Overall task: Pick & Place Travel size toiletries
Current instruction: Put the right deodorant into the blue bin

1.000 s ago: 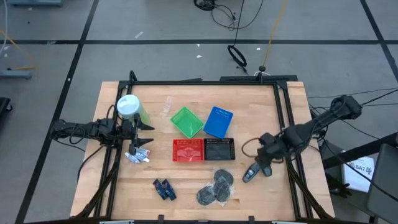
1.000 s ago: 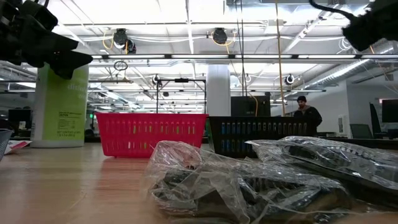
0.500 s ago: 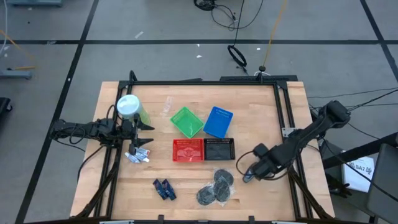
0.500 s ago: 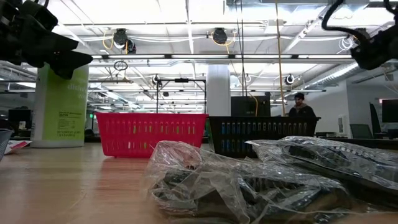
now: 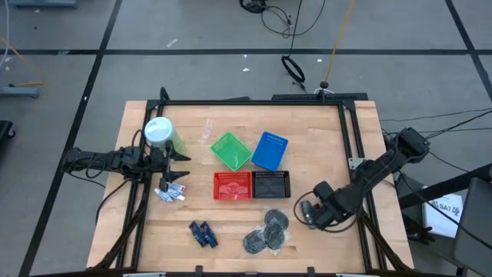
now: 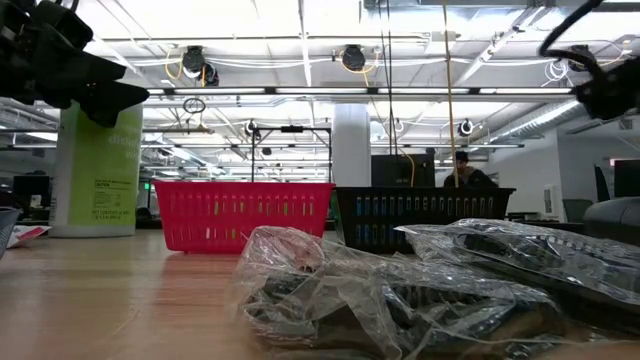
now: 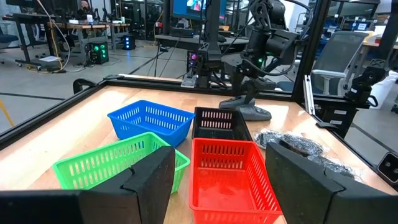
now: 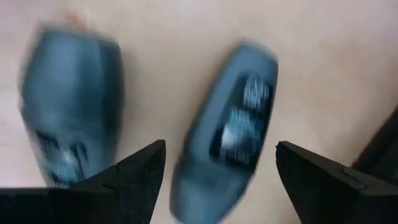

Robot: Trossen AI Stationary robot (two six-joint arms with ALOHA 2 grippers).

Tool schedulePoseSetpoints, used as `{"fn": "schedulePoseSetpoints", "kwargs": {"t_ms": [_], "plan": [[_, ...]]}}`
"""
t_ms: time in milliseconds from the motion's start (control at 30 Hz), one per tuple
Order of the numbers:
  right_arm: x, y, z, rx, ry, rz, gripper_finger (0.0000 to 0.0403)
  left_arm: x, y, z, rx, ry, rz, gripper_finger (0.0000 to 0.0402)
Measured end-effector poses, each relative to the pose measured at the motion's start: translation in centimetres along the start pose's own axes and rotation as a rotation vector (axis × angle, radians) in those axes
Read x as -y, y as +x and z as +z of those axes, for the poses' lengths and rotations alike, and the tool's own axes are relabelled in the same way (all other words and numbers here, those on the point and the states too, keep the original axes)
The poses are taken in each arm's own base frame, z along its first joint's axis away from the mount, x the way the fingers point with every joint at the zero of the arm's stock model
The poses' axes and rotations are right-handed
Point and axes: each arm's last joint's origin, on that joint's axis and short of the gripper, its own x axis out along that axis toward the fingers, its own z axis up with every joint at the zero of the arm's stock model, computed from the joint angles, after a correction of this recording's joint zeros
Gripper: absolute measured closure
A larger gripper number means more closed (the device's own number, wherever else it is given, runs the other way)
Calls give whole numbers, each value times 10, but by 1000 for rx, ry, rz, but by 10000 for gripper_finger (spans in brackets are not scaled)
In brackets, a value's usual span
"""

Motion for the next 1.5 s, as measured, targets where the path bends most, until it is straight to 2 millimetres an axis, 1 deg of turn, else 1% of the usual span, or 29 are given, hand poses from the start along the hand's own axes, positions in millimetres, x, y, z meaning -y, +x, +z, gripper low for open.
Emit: {"fn": "schedulePoseSetpoints", "kwargs": {"t_ms": [133, 267, 333, 400, 600, 667, 733, 867, 967, 1067, 1200, 1233, 1400, 1500], "plan": [[2, 0, -9, 29, 23, 8, 112, 0, 0, 0, 0, 0, 0, 153], [2, 0, -13, 78, 40, 17, 112, 0, 0, 0, 0, 0, 0, 153], [3, 4, -14, 107, 53, 37, 112, 0, 0, 0, 0, 0, 0, 153], [4, 13, -14, 116, 66, 53, 112, 0, 0, 0, 0, 0, 0, 153], [15, 50, -11, 132, 76, 116, 112, 0, 0, 0, 0, 0, 0, 153], [20, 59, -11, 131, 70, 115, 112, 0, 0, 0, 0, 0, 0, 153], [23, 64, -11, 135, 64, 103, 112, 0, 0, 0, 0, 0, 0, 153], [25, 61, -12, 105, 43, 102, 114, 0, 0, 0, 0, 0, 0, 153], [26, 55, -12, 74, 24, 141, 124, 0, 0, 0, 0, 0, 0, 153], [27, 48, -12, 57, 2, 185, 149, 0, 0, 0, 0, 0, 0, 153], [30, 41, -12, 39, -32, 222, 196, 0, 0, 0, 0, 0, 0, 153], [32, 40, -11, 34, -36, 226, 200, 0, 0, 0, 0, 0, 0, 153], [36, 32, -11, 20, -67, 276, 200, 0, 0, 0, 0, 0, 0, 153], [38, 26, -9, 42, -88, 315, 200, 0, 0, 0, 1, 0, 0, 153]]}}
